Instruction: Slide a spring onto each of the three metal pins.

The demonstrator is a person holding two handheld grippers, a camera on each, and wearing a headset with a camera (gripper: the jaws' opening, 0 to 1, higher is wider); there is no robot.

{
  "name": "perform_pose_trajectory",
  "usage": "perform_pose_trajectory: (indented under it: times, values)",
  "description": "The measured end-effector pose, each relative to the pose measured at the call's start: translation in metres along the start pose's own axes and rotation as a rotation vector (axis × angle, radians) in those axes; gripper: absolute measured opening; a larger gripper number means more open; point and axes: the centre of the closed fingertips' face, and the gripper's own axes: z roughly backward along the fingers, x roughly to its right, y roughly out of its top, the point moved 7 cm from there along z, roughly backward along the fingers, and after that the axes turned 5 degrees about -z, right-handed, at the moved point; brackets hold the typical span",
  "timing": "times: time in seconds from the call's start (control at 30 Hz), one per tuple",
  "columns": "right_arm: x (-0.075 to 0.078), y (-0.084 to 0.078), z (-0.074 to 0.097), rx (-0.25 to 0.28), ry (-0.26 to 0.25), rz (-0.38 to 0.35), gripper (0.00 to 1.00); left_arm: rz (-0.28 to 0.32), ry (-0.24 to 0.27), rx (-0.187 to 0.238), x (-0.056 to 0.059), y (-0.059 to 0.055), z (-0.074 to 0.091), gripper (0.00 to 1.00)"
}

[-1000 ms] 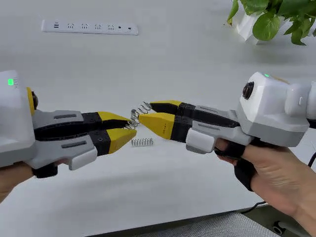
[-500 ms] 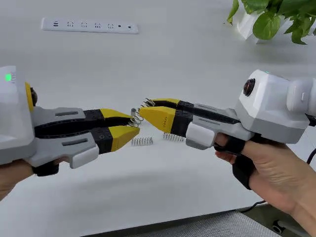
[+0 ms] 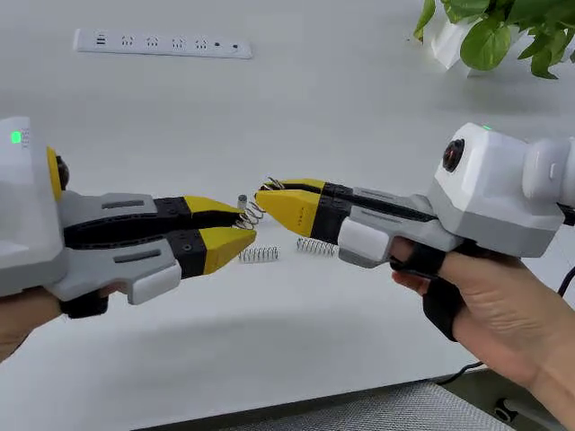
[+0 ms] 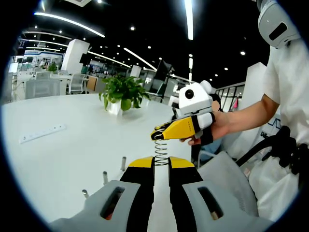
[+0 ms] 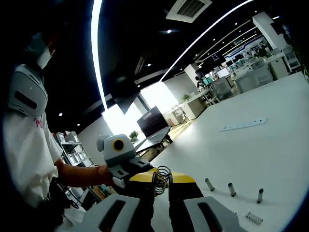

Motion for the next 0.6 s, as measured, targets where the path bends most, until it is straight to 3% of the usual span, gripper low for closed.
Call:
perform_pose_trajectory:
  times: [0.6]
  values:
    - [-0.0048, 0.0019, -0.0032, -0.068, -0.012, 0.107, 0.05, -0.02, -0.016, -0.027, 0.0022, -0.0003, -0.0009, 0.07]
